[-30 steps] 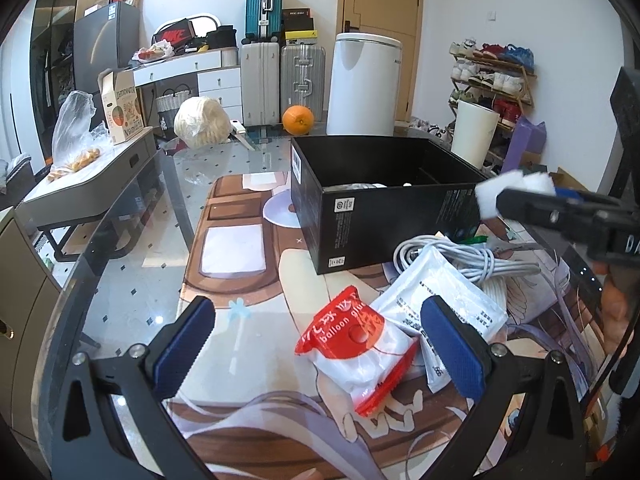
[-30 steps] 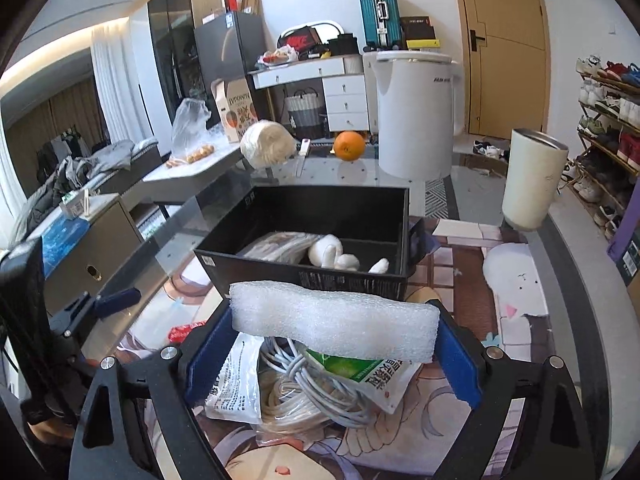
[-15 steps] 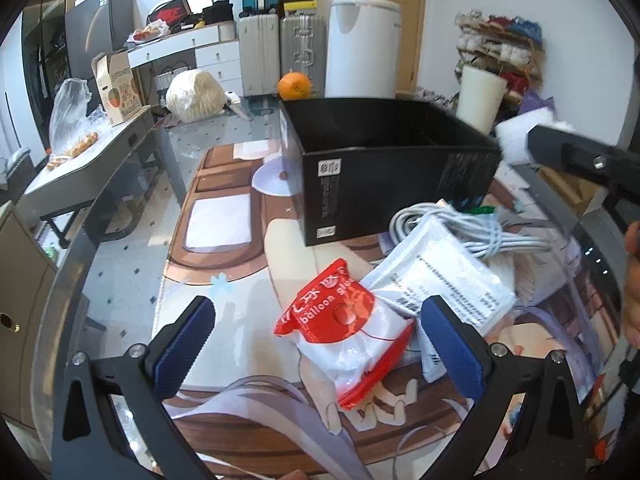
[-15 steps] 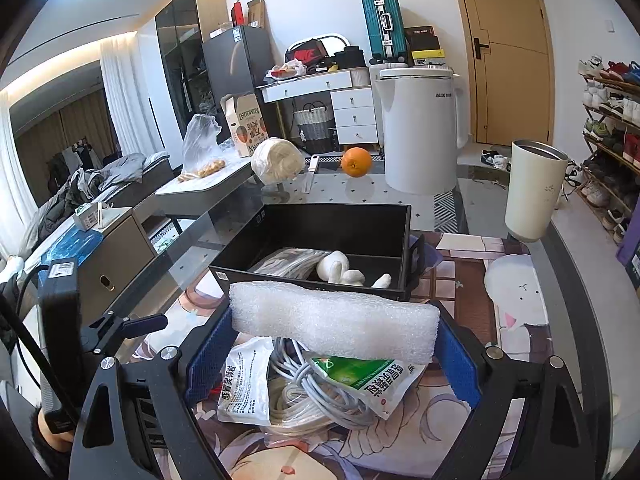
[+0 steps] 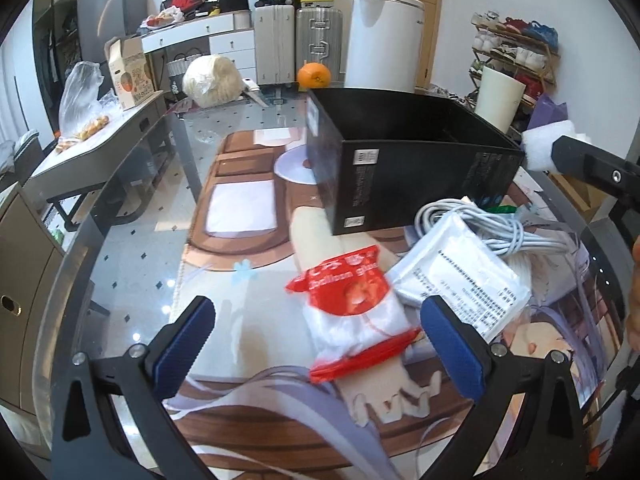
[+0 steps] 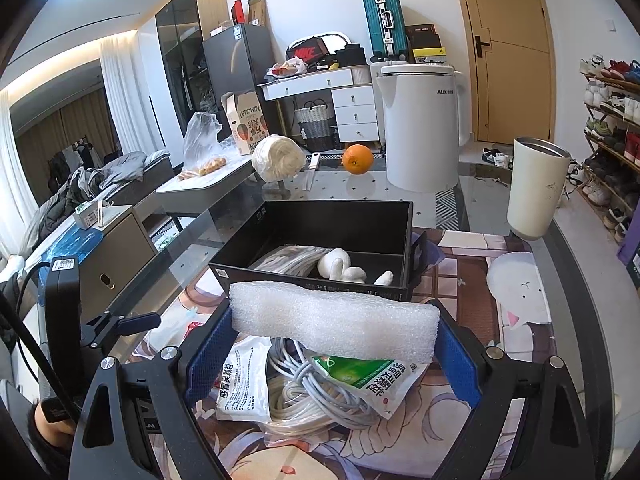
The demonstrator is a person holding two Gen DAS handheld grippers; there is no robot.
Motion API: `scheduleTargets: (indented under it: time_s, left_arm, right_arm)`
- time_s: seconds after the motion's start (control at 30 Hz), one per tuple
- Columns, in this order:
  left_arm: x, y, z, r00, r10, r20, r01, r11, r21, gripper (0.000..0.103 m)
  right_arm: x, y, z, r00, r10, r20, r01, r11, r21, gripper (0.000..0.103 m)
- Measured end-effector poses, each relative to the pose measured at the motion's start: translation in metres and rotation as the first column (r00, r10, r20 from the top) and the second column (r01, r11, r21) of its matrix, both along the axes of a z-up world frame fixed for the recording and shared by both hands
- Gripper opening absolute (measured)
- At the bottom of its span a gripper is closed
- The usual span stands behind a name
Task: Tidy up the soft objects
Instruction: 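Grasp the balloon glue packet with the left gripper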
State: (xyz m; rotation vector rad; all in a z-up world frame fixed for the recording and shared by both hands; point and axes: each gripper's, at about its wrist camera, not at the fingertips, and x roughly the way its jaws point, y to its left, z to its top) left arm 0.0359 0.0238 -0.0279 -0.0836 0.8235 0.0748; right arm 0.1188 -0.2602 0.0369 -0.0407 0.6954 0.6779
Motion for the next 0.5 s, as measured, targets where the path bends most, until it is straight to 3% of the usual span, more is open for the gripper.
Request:
scheduleTargets:
  time_s: [0.17,0.37,0.47,0.5]
  left_arm:
    - [0.005,-0.006,-0.002,1.000,-0.008,-0.008,0.008,0.999,0.033,0.103]
    - [0.005,0.004,-0.006,1.000,0.020,-0.022,-0.019,1.000,0.016,0.094]
    - [0.007,0.003,-0.009,0.999,0.007,-0.037,-0.006,1.000,0.017,0.073]
    - [0.007,0.002,-0.010,0.999,0.005,-0.039,-0.004,1.000,0.028,0.072]
  right_arm:
    - [0.000,0.000,0.000,1.000,-0.002,0.002,0.002,1.000,0.000,0.092]
    - [0.001,0.001,-0.002,1.000,-0.003,0.001,0.003,1.000,-0.001,0.092]
    - [0.002,0.000,-0.002,1.000,-0.002,-0.001,0.002,1.000,0.000,0.092]
    - [0.002,0.000,-0.002,1.000,-0.002,-0.001,0.002,1.000,-0.001,0.092]
